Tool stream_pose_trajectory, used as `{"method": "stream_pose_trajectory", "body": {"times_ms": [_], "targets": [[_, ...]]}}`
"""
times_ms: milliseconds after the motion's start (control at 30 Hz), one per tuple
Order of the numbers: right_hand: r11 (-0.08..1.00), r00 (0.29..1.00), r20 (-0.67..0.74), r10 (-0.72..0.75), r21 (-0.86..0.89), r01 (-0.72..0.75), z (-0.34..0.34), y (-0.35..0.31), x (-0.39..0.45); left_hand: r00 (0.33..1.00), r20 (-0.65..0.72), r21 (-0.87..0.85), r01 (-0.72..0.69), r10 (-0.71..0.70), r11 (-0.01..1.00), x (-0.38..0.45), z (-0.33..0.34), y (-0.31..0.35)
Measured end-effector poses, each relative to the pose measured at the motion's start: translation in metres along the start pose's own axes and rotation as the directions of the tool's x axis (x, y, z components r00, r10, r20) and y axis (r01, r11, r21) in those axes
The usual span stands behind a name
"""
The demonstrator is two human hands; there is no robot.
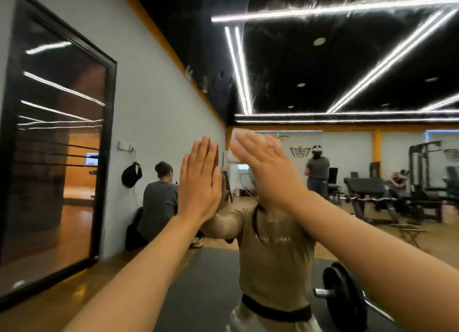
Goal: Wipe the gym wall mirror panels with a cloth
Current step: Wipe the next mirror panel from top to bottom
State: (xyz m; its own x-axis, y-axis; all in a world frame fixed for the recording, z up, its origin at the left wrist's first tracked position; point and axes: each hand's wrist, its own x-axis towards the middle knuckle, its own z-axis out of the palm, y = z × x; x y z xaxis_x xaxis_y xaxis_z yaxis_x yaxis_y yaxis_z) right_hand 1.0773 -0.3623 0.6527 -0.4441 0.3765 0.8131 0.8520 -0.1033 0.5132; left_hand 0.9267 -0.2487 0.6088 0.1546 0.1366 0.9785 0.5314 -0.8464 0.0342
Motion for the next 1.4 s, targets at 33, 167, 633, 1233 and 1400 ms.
{"method": "stream_pose_trajectory", "body": {"times_ms": [33, 167, 633, 1233, 1400], "targets": [[0.996, 0.995, 0.042, -0.088, -0.016, 0.089, 0.005, -0.009, -0.026, 1.0, -0.001, -0.003, 0.005, -0.005, 1.0, 0.0, 0.0, 0.001], [0.909, 0.879, 0.307, -0.365, -0.087, 0.408, 0.009, -0.017, -0.112, 1.0, 0.014, 0.033, 0.004, -0.004, 0.999, 0.0, -0.002, 0.004], [0.965, 0.963, -0.079, 0.259, 0.048, -0.256, -0.069, 0.114, -0.049, 0.99, 0.106, 0.204, 0.065, -0.088, 0.977, 0.001, -0.007, 0.017], [0.953, 0.954, 0.011, 0.299, -0.058, -0.298, -0.125, 0.208, -0.132, 0.967, 0.098, 0.196, 0.215, -0.237, 0.957, -0.006, -0.003, 0.045], [0.848, 0.841, -0.116, 0.529, 0.123, -0.516, -0.101, 0.17, -0.146, 0.97, 0.064, 0.173, 0.222, -0.236, 0.959, -0.009, -0.001, 0.052]]}}
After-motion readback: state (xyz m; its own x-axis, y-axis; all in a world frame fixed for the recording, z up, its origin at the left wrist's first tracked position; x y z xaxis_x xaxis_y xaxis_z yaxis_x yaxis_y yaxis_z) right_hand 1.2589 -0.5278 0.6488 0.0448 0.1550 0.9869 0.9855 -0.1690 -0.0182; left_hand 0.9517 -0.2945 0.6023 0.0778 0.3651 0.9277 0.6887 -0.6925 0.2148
